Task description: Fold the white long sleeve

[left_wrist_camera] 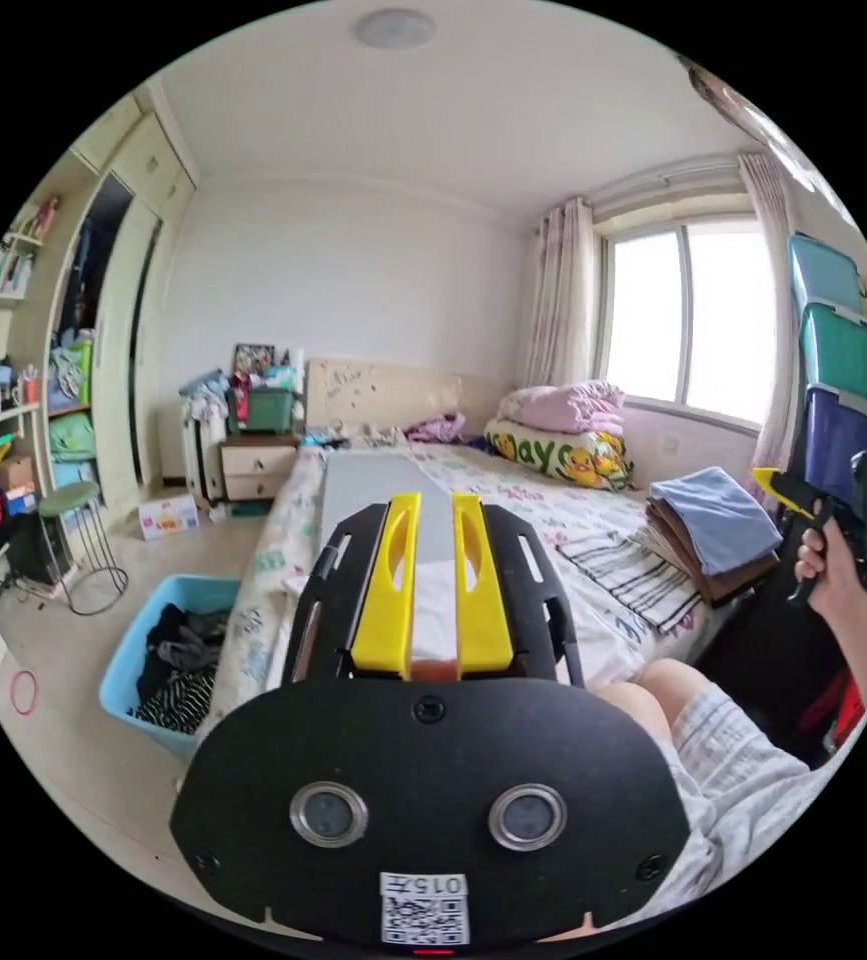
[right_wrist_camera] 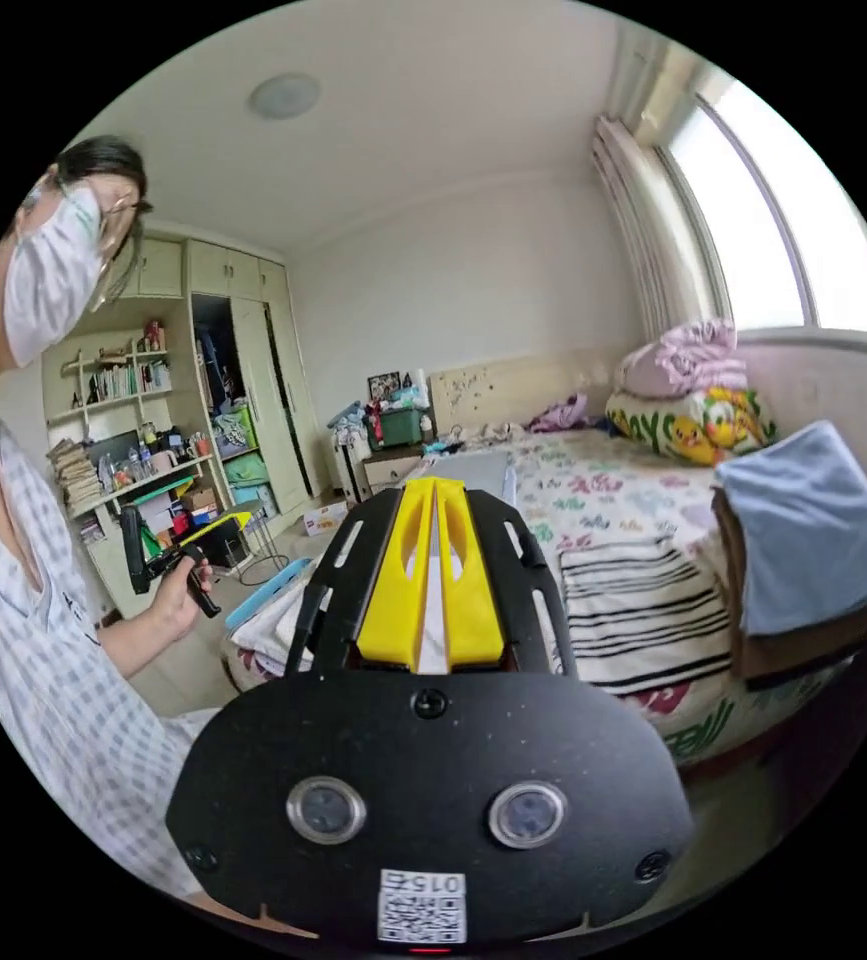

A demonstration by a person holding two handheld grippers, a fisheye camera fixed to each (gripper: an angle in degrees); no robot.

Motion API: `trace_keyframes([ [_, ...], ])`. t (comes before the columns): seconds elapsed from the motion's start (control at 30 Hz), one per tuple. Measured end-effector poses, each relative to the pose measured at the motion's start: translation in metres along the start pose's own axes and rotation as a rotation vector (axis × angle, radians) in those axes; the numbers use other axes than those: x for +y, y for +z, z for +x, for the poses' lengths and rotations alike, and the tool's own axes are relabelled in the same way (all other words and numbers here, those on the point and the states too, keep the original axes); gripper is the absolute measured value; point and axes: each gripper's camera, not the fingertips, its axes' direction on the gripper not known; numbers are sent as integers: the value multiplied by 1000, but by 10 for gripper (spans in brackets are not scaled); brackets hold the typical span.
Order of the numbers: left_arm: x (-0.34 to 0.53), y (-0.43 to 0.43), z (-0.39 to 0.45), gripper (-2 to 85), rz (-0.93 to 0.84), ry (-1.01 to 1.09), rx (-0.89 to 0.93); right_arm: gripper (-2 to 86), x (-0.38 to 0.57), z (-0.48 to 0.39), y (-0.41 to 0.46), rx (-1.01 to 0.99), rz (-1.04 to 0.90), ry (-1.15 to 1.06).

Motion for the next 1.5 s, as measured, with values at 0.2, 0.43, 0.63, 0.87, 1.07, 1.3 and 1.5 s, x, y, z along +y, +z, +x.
trace_keyframes([
  [0.2, 27, -106, -16, 66, 233, 24, -118, -3, 15, -75, -87, 227, 237, -203],
  [0.43, 57, -193, -27, 93, 178, 78, -212, 9, 14, -115, -156, 282, 134, -194],
  [0.63, 64, -236, -38, 96, 139, -29, -233, 4, 3, -143, -204, 397, 145, -182],
  [0.87, 70, -253, -68, 98, 173, -224, -179, -1, -27, -156, -227, 348, 263, -156],
  [1.07, 87, -254, -97, 87, 159, -358, -233, -5, -40, -162, -241, 389, 315, -165],
  [1.3, 90, -235, -129, 76, 140, -458, -191, -6, -47, -153, -233, 411, 292, -116],
  [1.5, 86, -179, -159, 66, -120, -560, -231, -1, -52, -129, -184, 390, 105, -64],
])
